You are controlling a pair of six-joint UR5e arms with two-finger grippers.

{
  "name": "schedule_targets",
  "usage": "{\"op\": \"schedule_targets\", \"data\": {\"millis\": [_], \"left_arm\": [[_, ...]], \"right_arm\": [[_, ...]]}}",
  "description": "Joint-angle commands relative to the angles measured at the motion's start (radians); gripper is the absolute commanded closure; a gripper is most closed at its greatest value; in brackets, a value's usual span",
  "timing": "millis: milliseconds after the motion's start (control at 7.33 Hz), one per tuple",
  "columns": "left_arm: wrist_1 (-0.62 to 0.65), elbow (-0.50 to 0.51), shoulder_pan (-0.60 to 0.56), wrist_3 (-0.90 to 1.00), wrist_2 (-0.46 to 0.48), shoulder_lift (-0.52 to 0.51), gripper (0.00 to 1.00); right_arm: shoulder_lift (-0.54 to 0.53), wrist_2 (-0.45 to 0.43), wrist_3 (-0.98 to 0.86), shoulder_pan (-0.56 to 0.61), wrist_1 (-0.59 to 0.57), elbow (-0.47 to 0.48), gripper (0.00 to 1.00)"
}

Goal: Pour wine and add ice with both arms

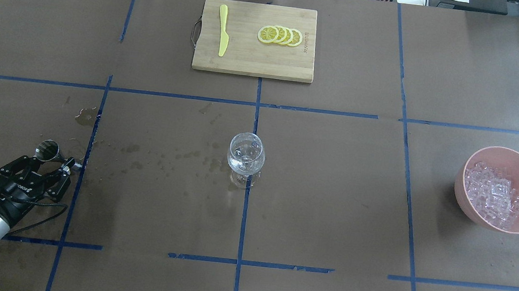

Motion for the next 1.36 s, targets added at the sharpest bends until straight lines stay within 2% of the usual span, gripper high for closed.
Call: {"op": "schedule_targets", "data": {"millis": [0,409,545,818,955,1227], "left_arm": [[-0.001,0.002,0.000,0.000,-0.001,-0.007,0.41],[-0.001,0.002,0.000,0.000,-0.001,-0.010,0.43],[-0.001,0.002,0.000,-0.002,-0.001,-0.010,0.49],[-0.001,0.008,0.000,-0.002,0.000,-0.010,0.80],[-0.002,0.007,-0.002,-0.002,0.000,-0.010,0.99],[-0.056,0.005,-0.002,0.002,0.000,-0.008,1.00]], "right_arm": [[0.000,0.000,0.000,0.000,0.000,0.001,0.00],[0.000,0.000,0.000,0.000,0.000,0.001,0.00],[0.000,0.000,0.000,0.000,0.000,0.001,0.00],[0.000,0.000,0.000,0.000,0.000,0.002,0.00],[0.000,0.000,0.000,0.000,0.000,0.002,0.00],[0.000,0.000,0.000,0.000,0.000,0.002,0.00]]}}
